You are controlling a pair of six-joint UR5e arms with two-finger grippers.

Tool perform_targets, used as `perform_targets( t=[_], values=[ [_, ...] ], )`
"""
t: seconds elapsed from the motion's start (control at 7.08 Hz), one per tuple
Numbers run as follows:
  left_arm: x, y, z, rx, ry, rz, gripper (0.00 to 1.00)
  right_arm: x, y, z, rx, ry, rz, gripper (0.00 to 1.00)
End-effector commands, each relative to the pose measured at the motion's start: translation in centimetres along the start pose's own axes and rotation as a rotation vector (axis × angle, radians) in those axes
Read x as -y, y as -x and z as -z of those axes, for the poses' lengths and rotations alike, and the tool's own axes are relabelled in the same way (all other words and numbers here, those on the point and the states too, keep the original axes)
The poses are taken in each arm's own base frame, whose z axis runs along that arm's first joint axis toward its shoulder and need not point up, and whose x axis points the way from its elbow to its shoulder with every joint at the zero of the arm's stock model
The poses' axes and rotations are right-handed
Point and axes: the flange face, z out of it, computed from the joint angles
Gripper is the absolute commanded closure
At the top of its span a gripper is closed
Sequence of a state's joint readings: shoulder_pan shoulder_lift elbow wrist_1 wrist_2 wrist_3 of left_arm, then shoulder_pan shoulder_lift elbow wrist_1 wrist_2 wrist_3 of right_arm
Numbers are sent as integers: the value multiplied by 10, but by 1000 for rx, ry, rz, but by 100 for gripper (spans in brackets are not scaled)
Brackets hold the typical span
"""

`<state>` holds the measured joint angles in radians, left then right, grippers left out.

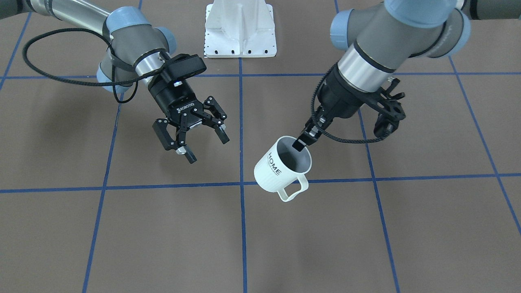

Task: Left arm hands cup to right arm to dump lemon

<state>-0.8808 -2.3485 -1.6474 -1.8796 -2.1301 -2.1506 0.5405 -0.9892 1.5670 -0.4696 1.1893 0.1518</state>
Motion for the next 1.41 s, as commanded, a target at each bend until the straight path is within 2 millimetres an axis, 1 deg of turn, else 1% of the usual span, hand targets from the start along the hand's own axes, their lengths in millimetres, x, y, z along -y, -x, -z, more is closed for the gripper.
perform_targets(
  t=[0.0, 0.28, 0.57, 1.13, 1.27],
  values=[
    [-25, -2, -8, -11, 7, 20, 100, -2, 26, 1, -5, -2, 22, 6],
    [-31, 0, -10, -8, 16, 15, 100, -2, 32, 2, -10, -5, 21, 6],
    [-44, 7, -16, 2, 34, 4, 100, -3, 32, 2, -15, -6, 20, 6],
    [-50, 6, -13, -3, 45, -3, 100, -5, 30, 2, -31, -4, 22, 6],
    [-52, 8, -14, 0, 48, -5, 100, -6, 31, 2, -32, -3, 23, 6]
  ],
)
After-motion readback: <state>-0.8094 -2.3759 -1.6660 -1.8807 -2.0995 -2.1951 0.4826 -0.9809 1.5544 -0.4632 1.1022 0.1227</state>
